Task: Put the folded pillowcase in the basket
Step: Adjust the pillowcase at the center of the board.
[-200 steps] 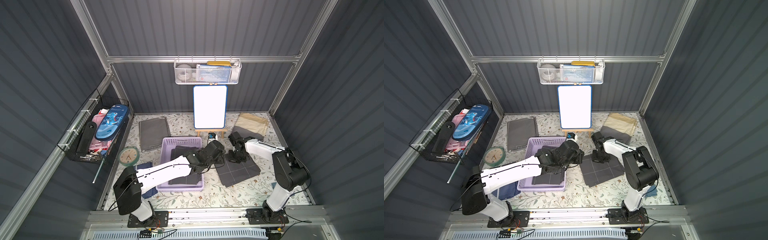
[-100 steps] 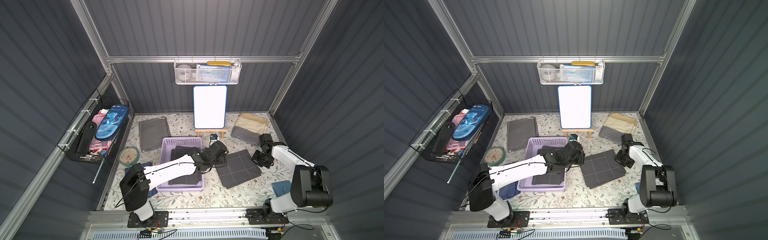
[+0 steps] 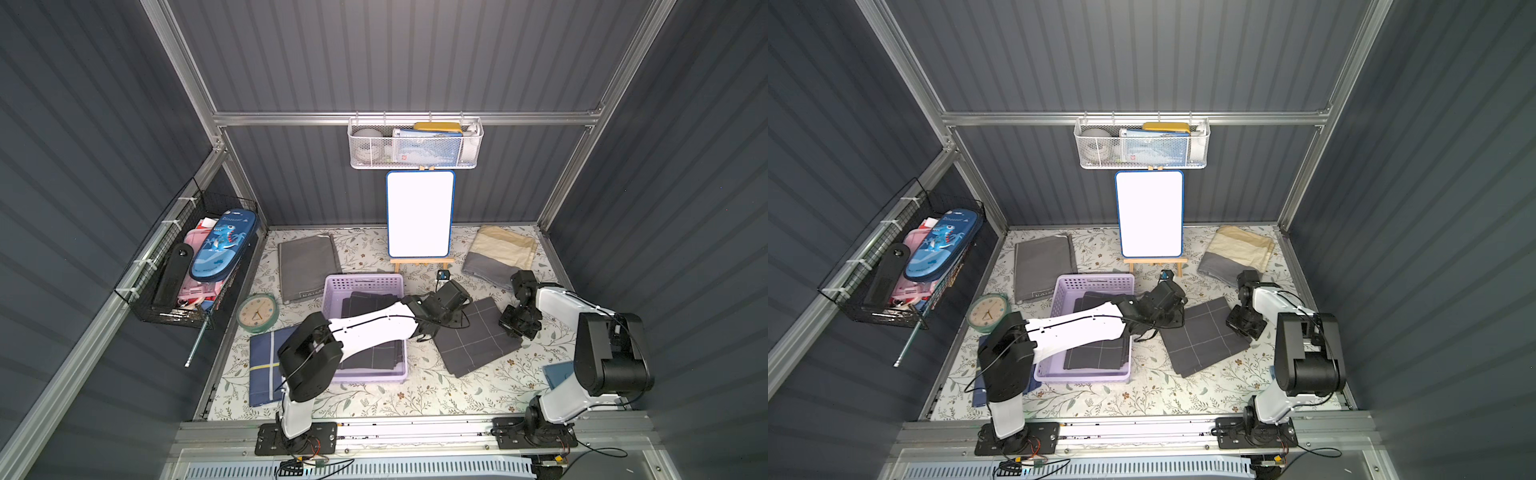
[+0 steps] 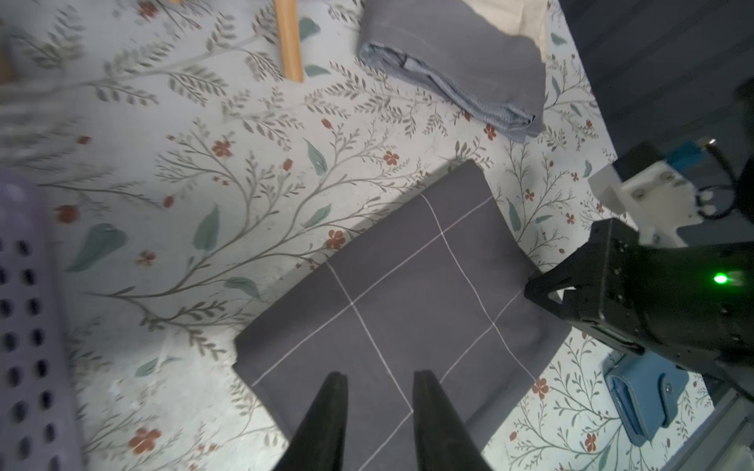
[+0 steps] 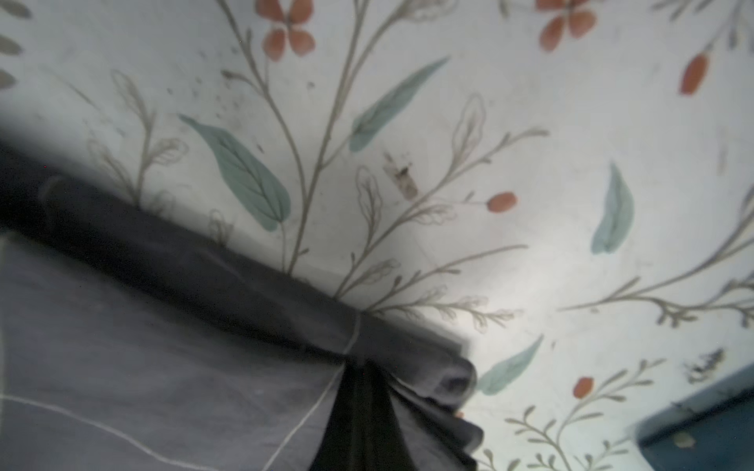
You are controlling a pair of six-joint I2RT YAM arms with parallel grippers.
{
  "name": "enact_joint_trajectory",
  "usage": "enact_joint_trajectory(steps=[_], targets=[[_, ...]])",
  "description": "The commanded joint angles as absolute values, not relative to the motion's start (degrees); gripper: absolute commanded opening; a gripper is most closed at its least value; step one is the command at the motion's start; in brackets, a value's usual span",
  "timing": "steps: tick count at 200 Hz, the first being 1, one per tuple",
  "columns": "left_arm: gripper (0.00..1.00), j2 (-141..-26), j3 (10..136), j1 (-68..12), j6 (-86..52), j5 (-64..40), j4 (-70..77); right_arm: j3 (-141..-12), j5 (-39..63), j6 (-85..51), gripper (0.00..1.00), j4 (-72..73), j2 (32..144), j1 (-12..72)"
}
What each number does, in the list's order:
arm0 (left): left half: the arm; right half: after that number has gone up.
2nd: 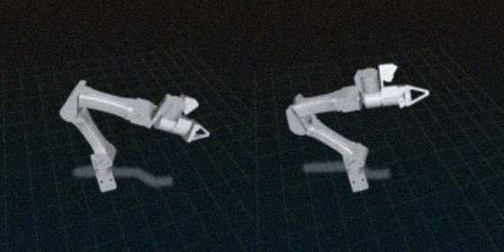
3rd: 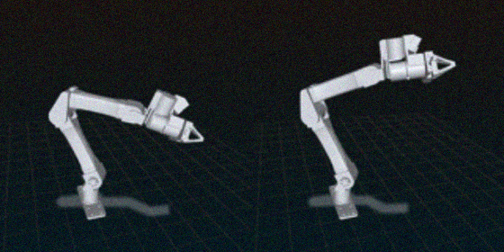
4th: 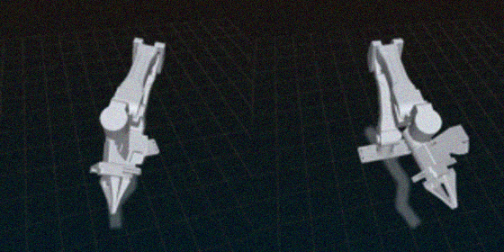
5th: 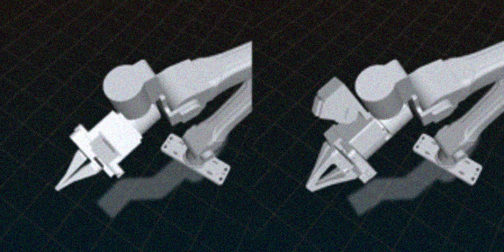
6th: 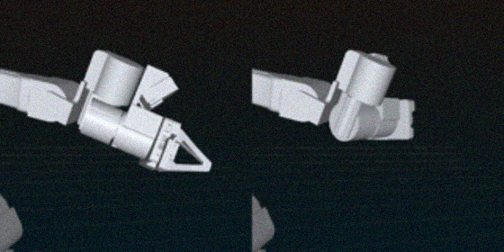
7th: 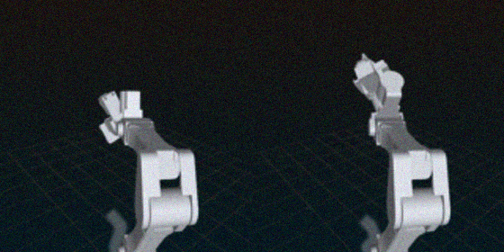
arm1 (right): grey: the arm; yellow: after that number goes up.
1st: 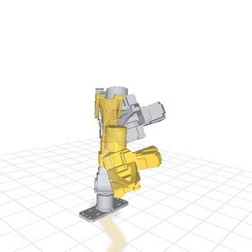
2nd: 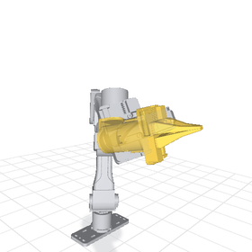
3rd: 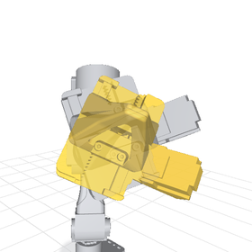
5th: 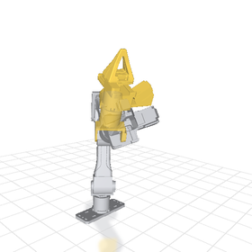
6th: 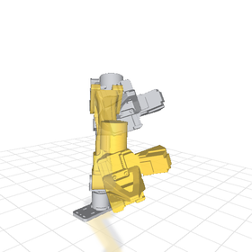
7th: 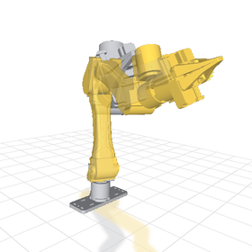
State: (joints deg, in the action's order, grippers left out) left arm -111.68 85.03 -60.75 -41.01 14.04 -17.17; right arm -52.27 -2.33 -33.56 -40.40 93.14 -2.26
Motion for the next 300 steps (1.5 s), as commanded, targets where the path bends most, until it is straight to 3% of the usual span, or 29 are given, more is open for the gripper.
enact_joint_trajectory(steps=[1,54,108,203,229,251,268,278,300], targets=[[0.32,-116.36,87.93,-58.65,-39.71,7.36,-15.5,-52.08,-3.69,-32.97,0.0,-39.27,94.29,-2.46],[0.25,-129.64,96.86,-58.02,-38.39,3.52,-22.46,-52.81,-4.39,-32.04,0.0,-38.5,92.99,-2.46],[0.22,-119.76,83.36,-61.12,-41.27,-1.12,-17.19,-54.51,-3.06,-31.26,0.0,-37.71,94.74,-2.37],[0.19,-116.13,78.23,-67.73,-46.14,-3.4,-15.15,-65.64,10.12,-28.07,0.0,-33.8,101.91,1.96],[0.19,-114.81,79.04,-68.1,-45.86,-2.04,-15.7,-68.39,2.72,-29.03,0.0,-37.64,99.81,3.83],[0.29,-113.56,82.98,-68.04,-44.68,-0.54,-17.58,-64.59,-3.4,-31.37,0.0,-38.5,93.35,1.61],[0.54,-115.17,88.12,-67.97,-40.45,2.03,-19.86,-60.1,-4.54,-33.07,0.0,-37.69,87.81,-1.24],[0.63,-117.08,91.22,-67.94,-37.81,2.07,-20.13,-57.68,-4.53,-33.58,0.0,-36.89,85.35,-2.82],[0.66,-123.05,97.37,-67.06,-33.35,-0.76,-19.3,-55.28,-4.17,-34.89,0.0,-38.21,82.84,-6.18]])
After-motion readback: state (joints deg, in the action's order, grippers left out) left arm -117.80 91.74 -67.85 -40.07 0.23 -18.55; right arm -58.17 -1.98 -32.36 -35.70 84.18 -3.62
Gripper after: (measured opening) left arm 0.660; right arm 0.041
